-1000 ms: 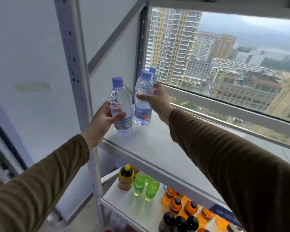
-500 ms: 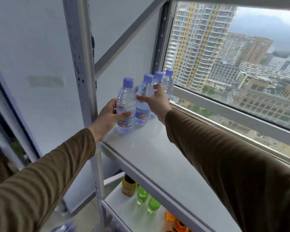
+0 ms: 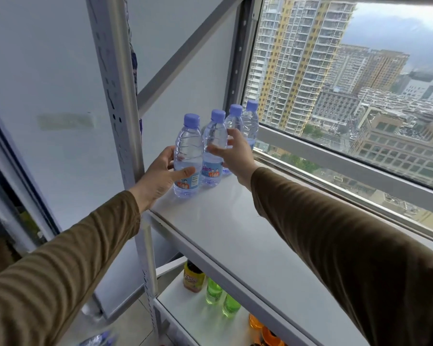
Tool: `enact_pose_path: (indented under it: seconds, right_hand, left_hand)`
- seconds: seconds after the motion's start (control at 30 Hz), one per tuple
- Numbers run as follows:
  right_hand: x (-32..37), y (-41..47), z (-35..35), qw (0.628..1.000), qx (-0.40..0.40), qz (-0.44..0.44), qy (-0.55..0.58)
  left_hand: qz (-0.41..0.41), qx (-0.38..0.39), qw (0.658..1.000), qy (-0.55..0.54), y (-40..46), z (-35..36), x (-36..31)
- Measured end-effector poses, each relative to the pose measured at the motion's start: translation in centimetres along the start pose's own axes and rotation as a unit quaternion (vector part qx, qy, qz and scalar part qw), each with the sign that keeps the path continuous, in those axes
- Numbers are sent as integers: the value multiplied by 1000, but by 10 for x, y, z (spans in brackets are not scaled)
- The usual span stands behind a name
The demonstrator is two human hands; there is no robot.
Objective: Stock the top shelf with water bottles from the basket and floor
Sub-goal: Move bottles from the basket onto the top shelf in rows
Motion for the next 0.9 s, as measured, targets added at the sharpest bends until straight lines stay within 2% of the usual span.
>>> enact_pose_path:
  seconds: [0.53, 0.7, 0.77, 0.9]
  right_hand:
    - [-2, -4, 5, 998, -53, 22, -10]
    - [0, -25, 7, 998, -46, 51, 13]
    - [2, -43, 0, 997, -63, 51, 3]
    - [10, -92, -18, 993, -106, 27, -43]
  left_hand:
    - [-16, 52, 998, 35, 0, 2, -6]
    - [-7, 69, 996, 50, -13, 5, -3]
    - [-10, 55, 997, 62, -21, 5, 4]
    - [19, -31, 992, 118, -47, -3, 13]
Point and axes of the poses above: each hand's wrist, its own y-axis towards the middle knuckle, its own z-axis out of the palm, x = y × z, the point moved 10 cm from there along y, towards the middle knuckle, and after that the axes turned 12 degrees about -z, right-handed, at the moved point
